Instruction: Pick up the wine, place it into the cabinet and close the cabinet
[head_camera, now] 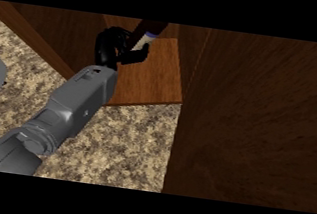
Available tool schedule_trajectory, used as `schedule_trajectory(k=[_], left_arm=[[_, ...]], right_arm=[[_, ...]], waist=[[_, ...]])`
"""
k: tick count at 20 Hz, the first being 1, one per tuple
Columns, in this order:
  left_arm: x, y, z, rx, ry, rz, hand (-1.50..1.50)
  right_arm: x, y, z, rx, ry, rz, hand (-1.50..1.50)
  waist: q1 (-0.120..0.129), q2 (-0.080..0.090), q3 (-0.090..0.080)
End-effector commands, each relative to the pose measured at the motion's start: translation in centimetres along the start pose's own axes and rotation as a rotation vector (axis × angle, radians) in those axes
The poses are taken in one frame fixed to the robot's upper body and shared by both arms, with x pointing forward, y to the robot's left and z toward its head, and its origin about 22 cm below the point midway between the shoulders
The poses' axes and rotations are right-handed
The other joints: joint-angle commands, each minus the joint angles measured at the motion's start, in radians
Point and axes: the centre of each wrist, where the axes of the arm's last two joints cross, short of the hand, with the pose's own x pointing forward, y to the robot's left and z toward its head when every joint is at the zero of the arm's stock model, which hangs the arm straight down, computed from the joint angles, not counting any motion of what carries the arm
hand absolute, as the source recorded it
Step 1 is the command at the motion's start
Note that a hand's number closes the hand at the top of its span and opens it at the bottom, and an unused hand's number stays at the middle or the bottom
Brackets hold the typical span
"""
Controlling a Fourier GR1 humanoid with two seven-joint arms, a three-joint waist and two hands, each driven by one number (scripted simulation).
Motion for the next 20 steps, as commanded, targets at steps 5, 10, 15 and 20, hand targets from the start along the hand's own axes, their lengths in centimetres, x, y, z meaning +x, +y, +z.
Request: schedule_trajectory(k=[5,10,15,20], left_arm=[[-1.9,1.6,-0.2,0.056,0.021,-0.116,1.50],[-2.0,2.4,-0.7,-0.008,0.028,-0.085,-1.50],[-3.3,3.4,-0.6,-0.013,0.064,-0.072,-1.50],[-2.4,3.5,-1.3,-0.013,0.059,-0.075,-1.50]], right_arm=[[-0.1,0.2,0.3,0.032,-0.017,0.002,-1.50],[0.3,0.6,0.1,0.045,-0.031,-0.011,-1.50],[0.0,0.3,0.3,0.028,-0.022,-0.001,-1.50],[0.2,0.4,0.0,0.040,-0.016,0.010,-1.50]], waist=[[-0.004,0.014,-0.001],[-0.004,0.012,-0.005],[0.008,0.011,-0.005],[0.010,0.008,-0.005]])
